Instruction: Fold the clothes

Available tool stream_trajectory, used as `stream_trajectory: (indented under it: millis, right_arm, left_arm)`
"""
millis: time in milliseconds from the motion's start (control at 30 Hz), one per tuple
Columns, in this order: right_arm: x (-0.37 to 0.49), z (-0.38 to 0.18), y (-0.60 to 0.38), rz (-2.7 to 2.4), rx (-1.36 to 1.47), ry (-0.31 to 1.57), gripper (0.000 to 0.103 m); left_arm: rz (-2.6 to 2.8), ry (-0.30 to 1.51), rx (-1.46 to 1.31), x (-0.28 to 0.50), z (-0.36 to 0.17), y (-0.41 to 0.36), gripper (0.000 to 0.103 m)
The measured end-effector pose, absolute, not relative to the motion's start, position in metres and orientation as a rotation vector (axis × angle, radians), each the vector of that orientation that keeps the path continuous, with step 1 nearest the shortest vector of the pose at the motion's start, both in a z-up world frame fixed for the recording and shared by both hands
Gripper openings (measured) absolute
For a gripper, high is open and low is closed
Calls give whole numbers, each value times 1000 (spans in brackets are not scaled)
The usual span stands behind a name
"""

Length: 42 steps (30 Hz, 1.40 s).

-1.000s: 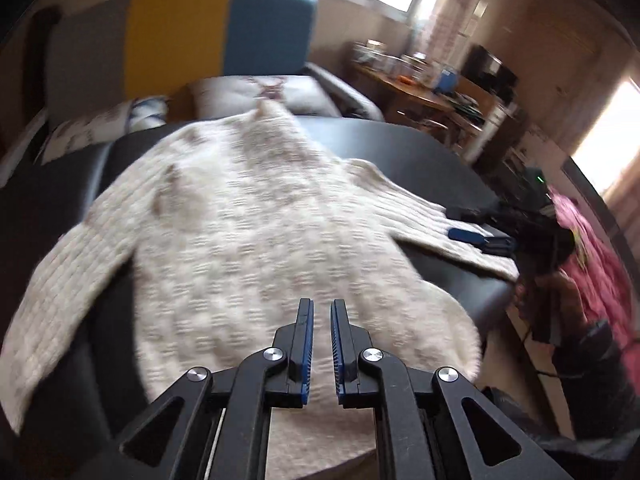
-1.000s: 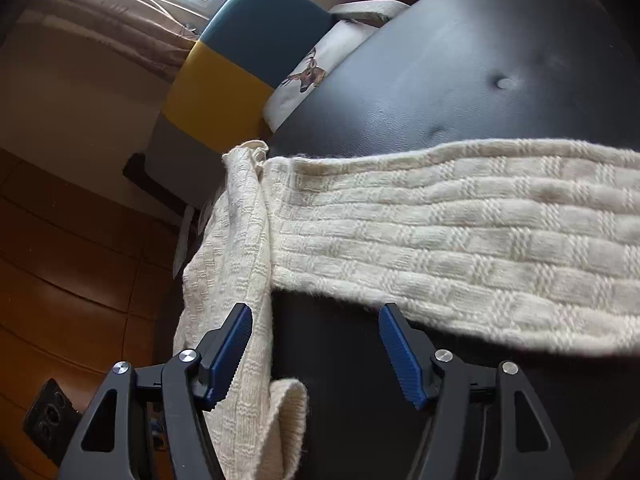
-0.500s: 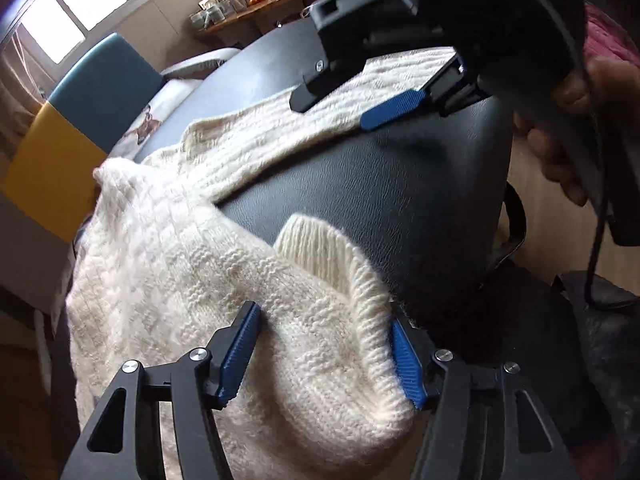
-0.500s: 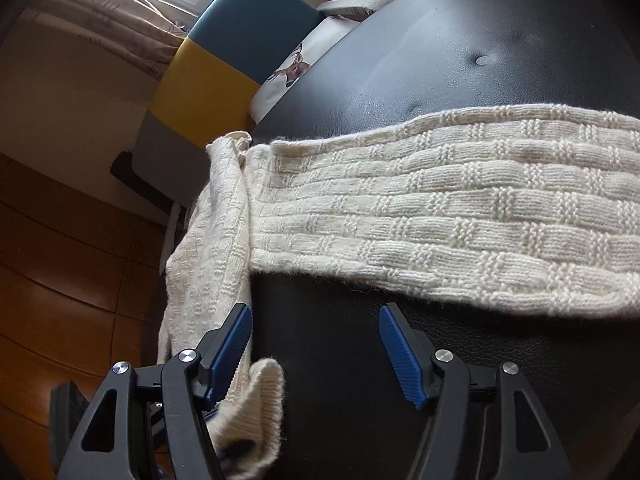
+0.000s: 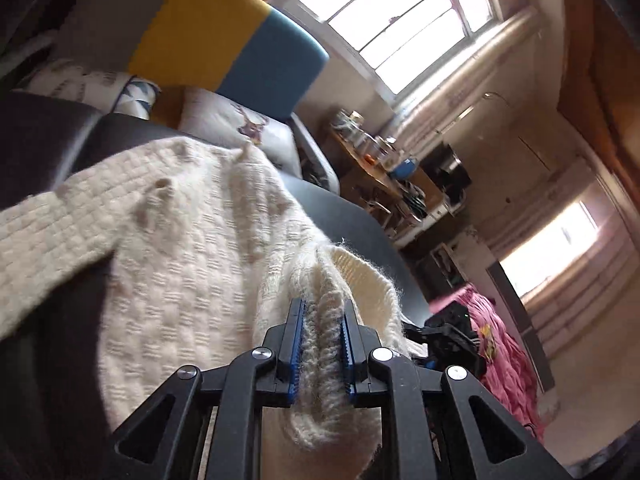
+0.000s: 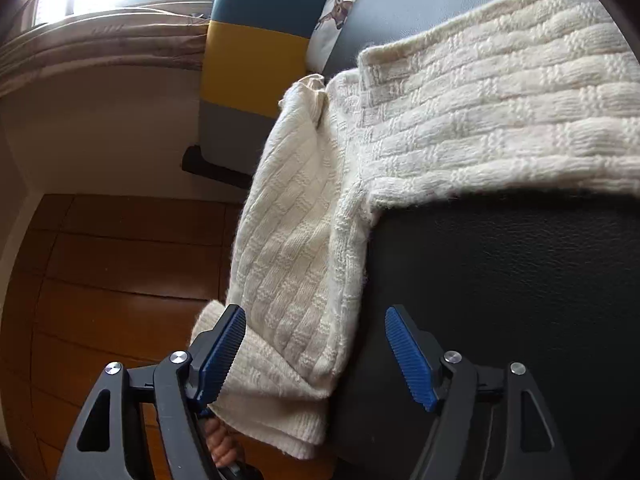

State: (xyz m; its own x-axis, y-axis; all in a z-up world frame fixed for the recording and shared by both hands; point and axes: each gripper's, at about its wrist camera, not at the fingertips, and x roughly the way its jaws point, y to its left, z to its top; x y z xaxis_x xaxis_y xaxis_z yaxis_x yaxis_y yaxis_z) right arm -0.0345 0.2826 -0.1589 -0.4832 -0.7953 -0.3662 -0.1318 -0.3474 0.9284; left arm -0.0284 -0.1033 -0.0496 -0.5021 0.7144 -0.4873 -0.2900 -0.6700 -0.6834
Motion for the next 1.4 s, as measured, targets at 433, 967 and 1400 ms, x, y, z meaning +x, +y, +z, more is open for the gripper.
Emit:
stream_trajectory:
  millis: [433,967,1400]
  right_arm:
    - [-104,-166,206,-2165,1386,-1163,38]
    - [-104,-133,251,-2861,1633,238,17]
    - [-50,-45,137,-2433,1123,-103,31]
  left_arm:
    - [2252,-867,-1211,-10,-112,-158,11]
    - [2037,-671,-1142,14,-95,-99,11]
    - [2723,-978,-1352,46,-89,-305,15]
